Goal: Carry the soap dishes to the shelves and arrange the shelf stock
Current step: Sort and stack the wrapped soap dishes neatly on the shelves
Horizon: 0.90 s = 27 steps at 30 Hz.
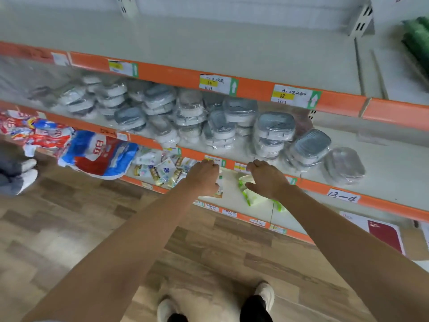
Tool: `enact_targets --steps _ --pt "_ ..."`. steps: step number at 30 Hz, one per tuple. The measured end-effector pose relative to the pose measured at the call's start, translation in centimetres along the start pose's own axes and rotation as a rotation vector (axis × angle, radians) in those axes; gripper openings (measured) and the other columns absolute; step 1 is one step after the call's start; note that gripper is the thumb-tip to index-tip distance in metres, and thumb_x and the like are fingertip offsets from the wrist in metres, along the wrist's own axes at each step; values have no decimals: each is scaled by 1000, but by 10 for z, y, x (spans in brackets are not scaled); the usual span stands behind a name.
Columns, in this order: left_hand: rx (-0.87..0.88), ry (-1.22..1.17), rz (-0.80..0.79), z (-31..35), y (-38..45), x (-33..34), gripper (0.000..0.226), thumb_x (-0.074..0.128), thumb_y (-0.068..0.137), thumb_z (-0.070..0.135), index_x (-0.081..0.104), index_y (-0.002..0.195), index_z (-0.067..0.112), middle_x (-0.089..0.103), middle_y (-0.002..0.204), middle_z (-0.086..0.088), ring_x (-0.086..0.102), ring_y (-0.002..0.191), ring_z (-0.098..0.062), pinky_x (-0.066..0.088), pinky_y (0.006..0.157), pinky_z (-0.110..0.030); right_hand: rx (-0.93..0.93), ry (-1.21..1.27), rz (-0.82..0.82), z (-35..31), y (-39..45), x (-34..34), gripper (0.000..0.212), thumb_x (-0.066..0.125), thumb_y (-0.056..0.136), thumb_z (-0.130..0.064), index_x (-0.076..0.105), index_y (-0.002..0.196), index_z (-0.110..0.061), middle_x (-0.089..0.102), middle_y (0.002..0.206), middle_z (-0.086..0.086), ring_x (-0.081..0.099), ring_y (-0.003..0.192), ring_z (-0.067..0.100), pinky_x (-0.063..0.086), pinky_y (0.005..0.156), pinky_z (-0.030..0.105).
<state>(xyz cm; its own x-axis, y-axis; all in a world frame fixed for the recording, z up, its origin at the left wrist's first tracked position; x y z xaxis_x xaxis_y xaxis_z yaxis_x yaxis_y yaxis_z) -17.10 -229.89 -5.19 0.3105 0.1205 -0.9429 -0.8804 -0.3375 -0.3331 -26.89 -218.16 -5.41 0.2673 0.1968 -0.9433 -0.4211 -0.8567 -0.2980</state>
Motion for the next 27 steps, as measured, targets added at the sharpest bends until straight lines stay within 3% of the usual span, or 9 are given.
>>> enact_targets --steps 13,21,27 --pt "-162 -159 112 -244 -122 9 39 56 91 21 50 123 0 51 126 -15 46 119 -31 42 96 -39 -28 62 66 -244 73 -19 49 55 93 -32 40 134 -7 44 133 12 41 126 29 40 98 37" --pt "-227 -249 80 -337 -131 34 41 58 90 20 49 124 0 51 123 -14 48 115 -28 42 88 -35 -78 92 62 -324 136 -17 47 56 93 -30 42 131 -7 46 131 11 43 123 28 41 96 36" --pt "-231 -182 94 -413 -94 28 41 59 91 24 52 122 0 53 125 -13 49 117 -29 45 93 -38 -82 146 87 -360 225 -21 50 55 93 -29 40 134 -6 44 133 11 40 126 27 40 100 38"
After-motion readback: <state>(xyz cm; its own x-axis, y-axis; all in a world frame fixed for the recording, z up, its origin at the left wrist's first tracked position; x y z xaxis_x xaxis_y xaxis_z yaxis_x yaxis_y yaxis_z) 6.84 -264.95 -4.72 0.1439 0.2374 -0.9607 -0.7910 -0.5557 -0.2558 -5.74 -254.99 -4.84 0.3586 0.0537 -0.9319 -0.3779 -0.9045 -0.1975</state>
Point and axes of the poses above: each hand's wrist, its own y-axis towards the middle knuckle, its own x-axis out of the palm, z = x × y, the point moved 5 cm from there along y, towards the middle knuckle
